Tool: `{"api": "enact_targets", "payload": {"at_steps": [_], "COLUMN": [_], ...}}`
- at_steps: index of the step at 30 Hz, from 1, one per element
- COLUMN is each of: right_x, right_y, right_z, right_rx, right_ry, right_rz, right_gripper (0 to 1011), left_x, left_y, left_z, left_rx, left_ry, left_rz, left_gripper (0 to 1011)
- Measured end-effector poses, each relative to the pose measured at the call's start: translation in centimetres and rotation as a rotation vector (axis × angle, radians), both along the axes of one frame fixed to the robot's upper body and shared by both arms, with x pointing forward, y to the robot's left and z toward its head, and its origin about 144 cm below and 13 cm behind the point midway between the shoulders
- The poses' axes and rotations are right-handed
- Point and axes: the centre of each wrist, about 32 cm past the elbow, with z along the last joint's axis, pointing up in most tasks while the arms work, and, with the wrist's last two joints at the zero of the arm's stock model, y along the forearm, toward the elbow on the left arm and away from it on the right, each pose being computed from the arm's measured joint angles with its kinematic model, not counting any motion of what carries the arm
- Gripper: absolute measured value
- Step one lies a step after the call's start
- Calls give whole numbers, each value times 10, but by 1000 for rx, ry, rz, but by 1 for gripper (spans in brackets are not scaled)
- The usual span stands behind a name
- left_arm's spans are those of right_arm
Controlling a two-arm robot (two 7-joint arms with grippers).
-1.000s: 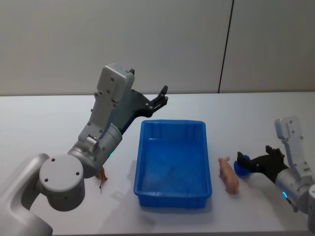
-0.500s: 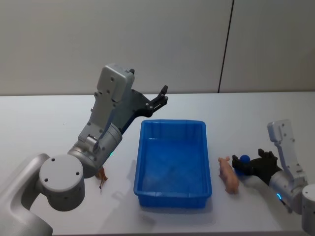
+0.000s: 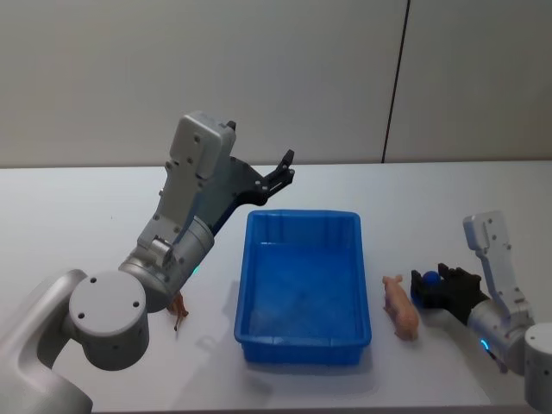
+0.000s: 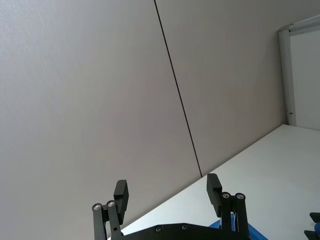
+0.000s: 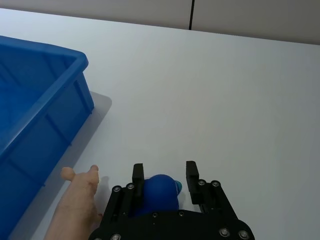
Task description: Pick up the two dolls from the table and place them into the box.
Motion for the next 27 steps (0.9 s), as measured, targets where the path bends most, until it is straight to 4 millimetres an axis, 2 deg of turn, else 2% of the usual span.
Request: {"api": "enact_targets", "payload": {"at_steps": [1, 2, 5, 8, 27], "right_x": [0, 0, 1, 1, 2], "right_y": [0, 0, 1, 3, 11], "right_z": [0, 0, 2, 5, 25], "right_rx": [0, -1, -2, -1, 38], "right_ry": [-1, -3, -15, -27, -105], "right_rz": [1, 2, 10, 18, 63], "right_gripper": [486, 486, 368, 331, 229], "left_x": [0, 0, 0, 0, 0], "left_y": [0, 0, 0, 0, 0], "left_z": [0, 0, 0, 0, 0], "left_rx": [0, 0, 0, 0, 0], "left_ry": [0, 0, 0, 0, 0], "left_rz": [0, 0, 0, 0, 0], "left_gripper": [1000, 1000, 1000, 1000, 1000]}}
